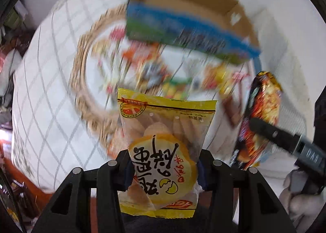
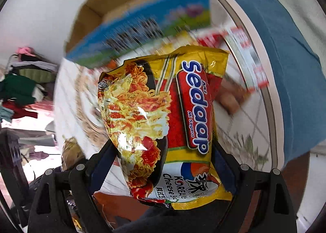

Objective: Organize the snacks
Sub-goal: 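Carry both packs into the cardboard box and open both tools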

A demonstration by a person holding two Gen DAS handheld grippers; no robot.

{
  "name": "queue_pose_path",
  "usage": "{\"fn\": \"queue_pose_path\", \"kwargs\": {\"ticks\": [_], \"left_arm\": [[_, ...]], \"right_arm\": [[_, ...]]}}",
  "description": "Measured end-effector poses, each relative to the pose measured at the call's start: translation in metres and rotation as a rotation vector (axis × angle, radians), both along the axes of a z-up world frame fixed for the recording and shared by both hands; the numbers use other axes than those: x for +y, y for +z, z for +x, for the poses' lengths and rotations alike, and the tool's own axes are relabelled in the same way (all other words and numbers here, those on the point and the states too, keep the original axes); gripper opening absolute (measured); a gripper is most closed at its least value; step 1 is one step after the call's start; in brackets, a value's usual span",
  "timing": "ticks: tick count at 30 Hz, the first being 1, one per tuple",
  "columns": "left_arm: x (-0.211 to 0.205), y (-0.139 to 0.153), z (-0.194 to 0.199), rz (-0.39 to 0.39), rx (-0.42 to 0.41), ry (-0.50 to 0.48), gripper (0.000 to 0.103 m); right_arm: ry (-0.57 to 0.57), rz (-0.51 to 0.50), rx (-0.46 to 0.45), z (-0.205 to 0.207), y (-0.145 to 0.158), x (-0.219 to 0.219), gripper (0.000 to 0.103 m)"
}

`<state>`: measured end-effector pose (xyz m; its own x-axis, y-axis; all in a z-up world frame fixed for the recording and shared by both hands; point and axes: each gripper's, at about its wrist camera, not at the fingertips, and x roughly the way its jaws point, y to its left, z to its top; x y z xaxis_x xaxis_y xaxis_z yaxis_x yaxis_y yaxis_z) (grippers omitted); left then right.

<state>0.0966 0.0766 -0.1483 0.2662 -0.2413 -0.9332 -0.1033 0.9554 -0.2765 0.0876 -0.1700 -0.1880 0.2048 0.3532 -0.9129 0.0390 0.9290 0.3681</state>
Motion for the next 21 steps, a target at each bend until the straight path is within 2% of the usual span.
{"fn": "queue_pose_path", "kwargs": {"ticks": [3,6,10,14,18,21], "left_arm": [[-0.015,0.032,0.044,0.003,-0.049,0.004,0.045],[-0.027,0.048,0.101,0.009,-0.092,0.014,0.045],[-0.035,0.051,0.179,0.038,-0.107,0.028,0.045],[-0.033,0.033,0.255,0.042,-0.071,0.046,0.045],[-0.03,0.005,0.309,0.031,-0.008,0.057,0.045],[-0.031,-0.007,0.332,0.03,0.023,0.061,0.045]], "right_arm": [[0.023,0.05,-0.042,0.026,0.033,0.001,0.092],[0.049,0.088,-0.06,0.063,0.06,0.001,0.092],[0.075,0.084,-0.087,0.126,0.088,0.001,0.092],[0.079,0.05,-0.087,0.205,0.088,0.009,0.092],[0.079,0.027,-0.028,0.28,0.065,0.017,0.092],[0.083,0.002,0.004,0.321,0.041,0.024,0.092]]}}
